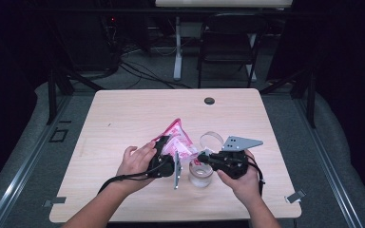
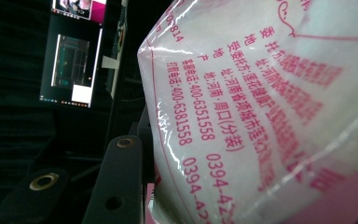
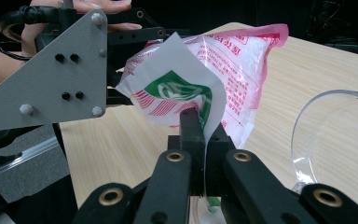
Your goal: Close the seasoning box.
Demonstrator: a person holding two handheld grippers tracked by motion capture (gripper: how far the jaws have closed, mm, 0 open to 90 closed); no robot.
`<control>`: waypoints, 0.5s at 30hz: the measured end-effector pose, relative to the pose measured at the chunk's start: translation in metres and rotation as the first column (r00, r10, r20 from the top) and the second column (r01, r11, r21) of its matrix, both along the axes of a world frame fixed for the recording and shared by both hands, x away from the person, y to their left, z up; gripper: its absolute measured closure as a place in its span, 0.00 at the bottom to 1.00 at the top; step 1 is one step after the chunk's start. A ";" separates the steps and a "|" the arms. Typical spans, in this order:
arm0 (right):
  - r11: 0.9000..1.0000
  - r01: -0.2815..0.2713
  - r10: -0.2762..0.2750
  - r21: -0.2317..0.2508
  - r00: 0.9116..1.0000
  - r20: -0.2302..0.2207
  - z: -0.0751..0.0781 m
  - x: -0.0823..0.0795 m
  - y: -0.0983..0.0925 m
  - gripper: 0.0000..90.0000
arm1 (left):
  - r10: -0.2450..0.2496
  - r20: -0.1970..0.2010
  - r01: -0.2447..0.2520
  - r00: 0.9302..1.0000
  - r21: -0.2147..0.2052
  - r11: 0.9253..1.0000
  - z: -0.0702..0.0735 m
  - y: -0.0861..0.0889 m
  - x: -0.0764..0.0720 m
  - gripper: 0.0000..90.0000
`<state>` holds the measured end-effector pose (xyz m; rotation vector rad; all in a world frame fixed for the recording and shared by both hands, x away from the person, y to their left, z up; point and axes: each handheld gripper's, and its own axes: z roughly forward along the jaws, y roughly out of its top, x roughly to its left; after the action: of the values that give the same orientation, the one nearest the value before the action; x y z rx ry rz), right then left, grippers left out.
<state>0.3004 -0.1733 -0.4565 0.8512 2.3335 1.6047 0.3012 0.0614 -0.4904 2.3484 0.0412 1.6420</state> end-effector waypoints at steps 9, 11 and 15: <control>1.000 0.010 -0.010 -0.011 1.000 0.008 0.000 0.000 0.001 1.00 | 0.000 0.013 0.000 1.000 0.015 1.000 -0.001 -0.001 0.000 0.71; 1.000 0.012 -0.012 -0.012 1.000 0.010 0.000 0.000 0.001 1.00 | -0.004 0.019 0.004 1.000 0.019 1.000 -0.001 -0.002 0.000 0.71; 1.000 0.013 -0.013 -0.015 1.000 0.010 -0.002 0.001 0.000 1.00 | -0.007 0.029 0.006 1.000 0.033 0.999 -0.002 -0.003 0.001 0.71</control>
<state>0.3012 -0.1730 -0.4587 0.8519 2.3259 1.5801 0.3018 0.0588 -0.4926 2.3460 0.0009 1.6859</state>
